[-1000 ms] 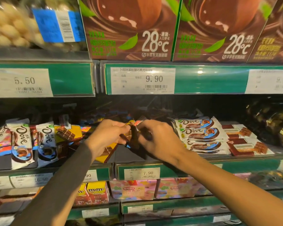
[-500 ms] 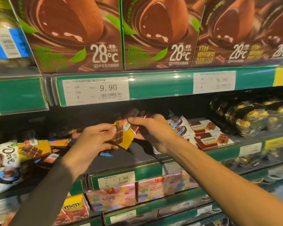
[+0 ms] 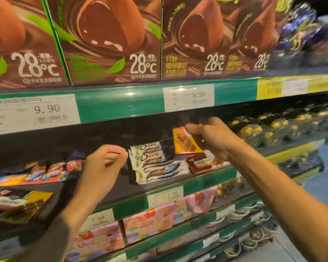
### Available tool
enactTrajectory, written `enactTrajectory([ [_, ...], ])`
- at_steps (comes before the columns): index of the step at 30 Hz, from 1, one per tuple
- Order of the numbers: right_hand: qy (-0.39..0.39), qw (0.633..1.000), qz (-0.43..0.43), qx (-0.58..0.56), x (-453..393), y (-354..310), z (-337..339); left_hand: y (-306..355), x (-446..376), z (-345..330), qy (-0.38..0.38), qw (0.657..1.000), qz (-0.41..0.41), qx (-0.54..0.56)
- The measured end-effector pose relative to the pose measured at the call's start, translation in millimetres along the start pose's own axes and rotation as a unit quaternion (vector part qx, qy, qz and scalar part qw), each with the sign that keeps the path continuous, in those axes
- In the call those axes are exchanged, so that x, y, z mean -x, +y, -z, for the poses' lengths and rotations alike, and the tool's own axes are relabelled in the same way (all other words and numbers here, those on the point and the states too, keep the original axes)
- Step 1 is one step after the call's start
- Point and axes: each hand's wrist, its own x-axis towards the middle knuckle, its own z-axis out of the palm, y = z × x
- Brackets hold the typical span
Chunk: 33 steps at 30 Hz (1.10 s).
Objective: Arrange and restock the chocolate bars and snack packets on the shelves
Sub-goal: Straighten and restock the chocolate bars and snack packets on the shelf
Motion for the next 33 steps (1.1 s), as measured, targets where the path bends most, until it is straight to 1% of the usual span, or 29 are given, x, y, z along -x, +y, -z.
enactTrajectory([
  [3, 0.012, 0.995, 0.027, 0.098, -11.8, 3.4, 37.3, -6.9, 2.9, -12.0, 0.006, 0.999, -0.019, -0.036],
  [5, 0.003, 0.988, 0.039, 0.150, -18.4, 5.9, 53.7, -10.6, 5.8, -17.9, 0.024, 0.998, -0.029, -0.051],
  [7, -0.012, 0.979, 0.039, 0.202, -23.8, 9.5, 64.8, -8.9, 10.3, -23.3, 0.044, 0.993, -0.052, -0.095],
  [9, -0.041, 0.970, 0.025, 0.238, -24.2, 13.3, 71.4, 2.9, 17.7, -30.7, 0.058, 0.983, -0.094, -0.146],
  [11, -0.063, 0.963, 0.006, 0.261, -22.5, 18.5, 77.1, 20.9, 24.0, -44.3, 0.045, 0.971, -0.153, -0.181],
  [13, -0.061, 0.959, 0.001, 0.277, -19.9, 24.9, 84.7, 40.1, 26.5, -66.5, 0.003, 0.951, -0.210, -0.226],
  [16, -0.043, 0.969, -0.004, 0.245, -12.0, 35.0, 97.4, 58.8, 21.6, -107.8, -0.071, 0.914, -0.272, -0.294],
  [18, -0.041, 0.972, 0.003, 0.233, -5.8, 42.8, 107.5, 64.1, 15.9, -134.2, -0.125, 0.875, -0.317, -0.344],
  [20, -0.029, 0.976, 0.009, 0.214, 1.1, 49.9, 119.9, 61.7, 9.0, -155.7, -0.149, 0.834, -0.341, -0.408],
  [21, -0.023, 0.980, 0.008, 0.198, 4.8, 53.2, 126.8, 60.3, 5.1, -163.1, -0.159, 0.812, -0.344, -0.444],
  [23, -0.005, 0.986, 0.006, 0.168, 12.3, 60.2, 141.2, 62.7, 2.8, -173.0, -0.188, 0.781, -0.321, -0.501],
  [24, 0.008, 0.988, 0.003, 0.153, 16.2, 63.6, 147.8, 64.5, 3.2, -176.5, -0.206, 0.768, -0.303, -0.525],
  [26, 0.030, 0.991, -0.003, 0.127, 24.3, 71.1, 159.8, 63.8, 3.4, -183.1, -0.227, 0.752, -0.249, -0.566],
  [29, 0.039, 0.994, -0.013, 0.101, 33.1, 83.0, 169.8, 64.2, 8.3, -190.3, -0.242, 0.737, -0.195, -0.601],
  [31, 0.037, 0.996, -0.028, 0.075, 35.9, 90.3, 172.0, 66.3, 10.1, -192.8, -0.244, 0.739, -0.174, -0.604],
  [33, 0.030, 0.997, -0.050, 0.040, 37.6, 97.0, 172.4, 69.3, 9.9, -195.7, -0.255, 0.732, -0.145, -0.615],
])
